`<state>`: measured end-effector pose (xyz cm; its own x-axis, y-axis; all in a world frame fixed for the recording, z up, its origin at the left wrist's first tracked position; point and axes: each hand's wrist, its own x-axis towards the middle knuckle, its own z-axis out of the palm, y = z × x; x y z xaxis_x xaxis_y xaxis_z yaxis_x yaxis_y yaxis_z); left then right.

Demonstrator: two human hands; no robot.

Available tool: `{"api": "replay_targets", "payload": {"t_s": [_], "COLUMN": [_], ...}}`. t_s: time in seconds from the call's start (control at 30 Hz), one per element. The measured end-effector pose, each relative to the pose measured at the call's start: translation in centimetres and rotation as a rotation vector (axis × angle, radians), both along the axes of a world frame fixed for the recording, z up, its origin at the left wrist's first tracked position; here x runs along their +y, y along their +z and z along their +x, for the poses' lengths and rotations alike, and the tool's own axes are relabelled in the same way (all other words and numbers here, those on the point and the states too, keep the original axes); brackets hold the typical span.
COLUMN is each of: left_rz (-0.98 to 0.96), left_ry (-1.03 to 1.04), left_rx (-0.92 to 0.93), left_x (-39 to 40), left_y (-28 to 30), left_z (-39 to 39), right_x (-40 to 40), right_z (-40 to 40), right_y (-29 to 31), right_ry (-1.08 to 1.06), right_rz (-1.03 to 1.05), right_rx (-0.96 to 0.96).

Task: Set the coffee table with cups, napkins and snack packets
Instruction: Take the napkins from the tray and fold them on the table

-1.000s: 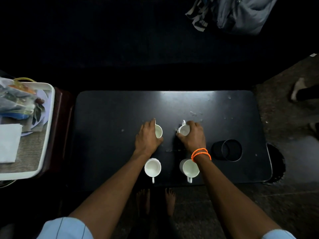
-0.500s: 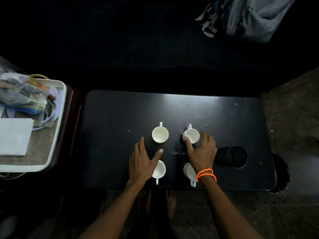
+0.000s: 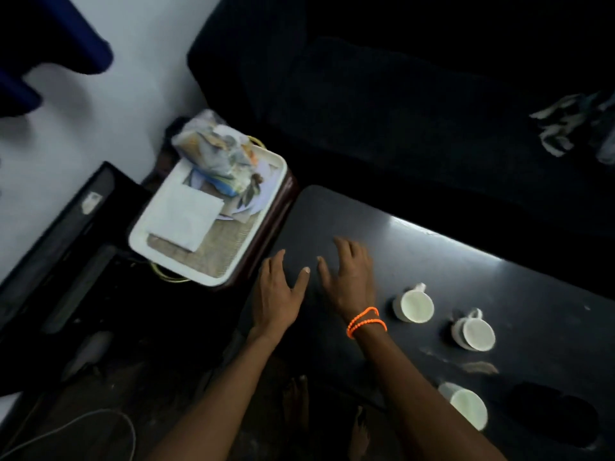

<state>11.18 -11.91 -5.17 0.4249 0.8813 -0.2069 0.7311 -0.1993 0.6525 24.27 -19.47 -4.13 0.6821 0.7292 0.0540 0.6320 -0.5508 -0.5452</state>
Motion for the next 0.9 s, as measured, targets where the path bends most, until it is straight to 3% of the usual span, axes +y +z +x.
{"api": "replay_targets", "payload": {"t_s": [0.2, 0.4, 0.5, 0.67, 0.9], "left_rz": [0.086, -0.117, -0.247, -0.289, -0.36], "left_ry": [0.199, 0.465, 0.608, 0.658, 0.679], "left_rx": [-0.011, 0.002, -0.003, -0.019, 0.015], "left_x": [8.8, 16.7, 19.7, 22.5, 24.5], "left_y": [1.3, 0.9, 0.7, 0.1, -0.7], "left_z": [-4.8, -7.9, -8.3, -9.2, -9.9], "right_x": [10.4, 19.5, 23.5, 28.7, 33.6], "right_z": [-5.0, -7.0, -7.6, -9.0, -10.0], "right_y": [0.3, 0.3, 0.2, -0.8, -2.3], "right_ry": [0.274, 0.472, 0.464, 0.443, 0.342], "right_rz": [0.021, -0.11, -0.116, -0.138, -0.38], "right_rx": [0.139, 0.201, 0.205, 0.185, 0.15]}}
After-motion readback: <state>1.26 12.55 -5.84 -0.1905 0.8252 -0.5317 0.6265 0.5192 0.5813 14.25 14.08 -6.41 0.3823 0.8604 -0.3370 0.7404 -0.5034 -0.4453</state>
